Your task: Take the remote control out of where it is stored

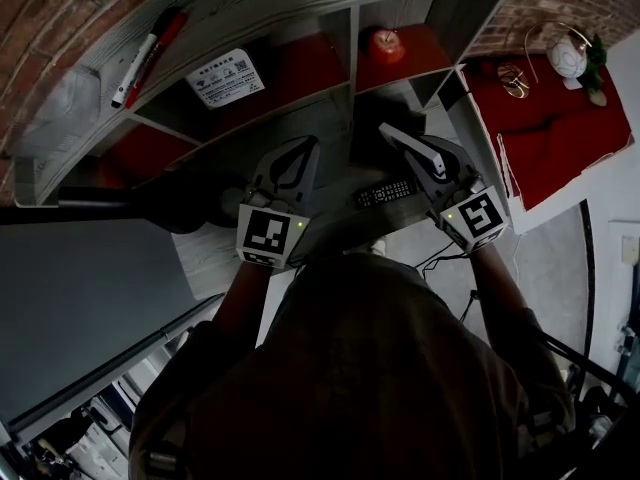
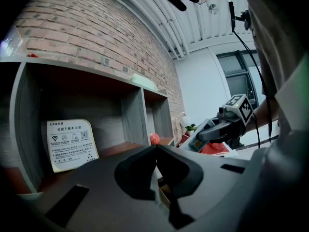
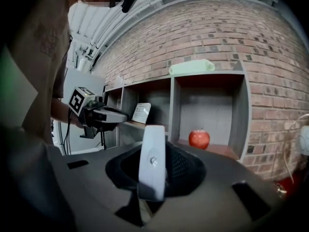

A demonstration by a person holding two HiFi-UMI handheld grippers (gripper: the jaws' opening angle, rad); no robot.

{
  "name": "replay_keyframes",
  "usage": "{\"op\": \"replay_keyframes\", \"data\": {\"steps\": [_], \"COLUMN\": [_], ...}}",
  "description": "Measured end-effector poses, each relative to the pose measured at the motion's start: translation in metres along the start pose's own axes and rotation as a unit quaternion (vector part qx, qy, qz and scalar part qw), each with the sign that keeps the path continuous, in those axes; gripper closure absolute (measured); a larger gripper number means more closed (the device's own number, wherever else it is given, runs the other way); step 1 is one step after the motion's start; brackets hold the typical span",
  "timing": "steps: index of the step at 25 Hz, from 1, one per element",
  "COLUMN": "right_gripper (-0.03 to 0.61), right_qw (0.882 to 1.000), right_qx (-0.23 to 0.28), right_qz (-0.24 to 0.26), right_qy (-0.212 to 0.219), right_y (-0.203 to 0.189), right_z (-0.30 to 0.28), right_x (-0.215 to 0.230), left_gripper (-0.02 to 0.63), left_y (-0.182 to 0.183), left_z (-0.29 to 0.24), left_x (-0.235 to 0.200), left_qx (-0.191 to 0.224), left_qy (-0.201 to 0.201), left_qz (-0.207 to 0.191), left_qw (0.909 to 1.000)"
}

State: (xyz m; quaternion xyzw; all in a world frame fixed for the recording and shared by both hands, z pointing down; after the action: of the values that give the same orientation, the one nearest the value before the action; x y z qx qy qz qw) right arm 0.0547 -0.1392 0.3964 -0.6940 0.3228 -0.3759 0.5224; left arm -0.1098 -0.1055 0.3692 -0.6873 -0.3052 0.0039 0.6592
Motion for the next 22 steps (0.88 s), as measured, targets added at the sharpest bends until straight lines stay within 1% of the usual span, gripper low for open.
{"op": "replay_keyframes", "data": {"steps": [6,10,12,15,22], "right_gripper": [0.494,0.494,0.494,0.494,0.494], "right_qw": [0.998,0.993,0.989,0.978,0.959], "right_qx": [-0.046,-0.088,-0.117,-0.171,-0.246], "right_qz": [-0.025,-0.038,-0.053,-0.070,-0.062], "right_qy": [0.040,0.067,0.080,0.094,0.129], "right_y": [-0.030,-0.053,-0.069,-0.099,-0.155], "right_z": [-0.038,-0.062,-0.072,-0.084,-0.110], "right_x": [-0.014,-0.025,-0.030,-0.035,-0.052], "left_gripper": [0.601,0.603,0.601,0.601,0.603], "left_y": [-0.004,-0.008,-0.009,-0.011,-0.018], "left_z": [0.008,0.013,0.016,0.019,0.027], "left_x": [0.001,0.000,-0.002,-0.004,-0.005], "left_qx": [-0.003,-0.008,-0.010,-0.014,-0.023], "left_qy": [0.004,0.009,0.013,0.016,0.018], "left_qz": [0.003,0.010,0.012,0.010,0.015], "left_qw": [1.0000,0.9999,0.9998,0.9997,0.9995]}}
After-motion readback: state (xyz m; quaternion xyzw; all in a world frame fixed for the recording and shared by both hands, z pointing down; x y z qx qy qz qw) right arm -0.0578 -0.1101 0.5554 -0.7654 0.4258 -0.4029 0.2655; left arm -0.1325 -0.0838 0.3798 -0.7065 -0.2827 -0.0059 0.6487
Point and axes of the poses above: the fingertips, and each gripper's own axes: z backward along the fingers, x to its right, y out of its top, the point moved 2 cm from there along z, backward along the fingers, and after that the axes turned 15 degrees about -z, right-handed, at the moved point
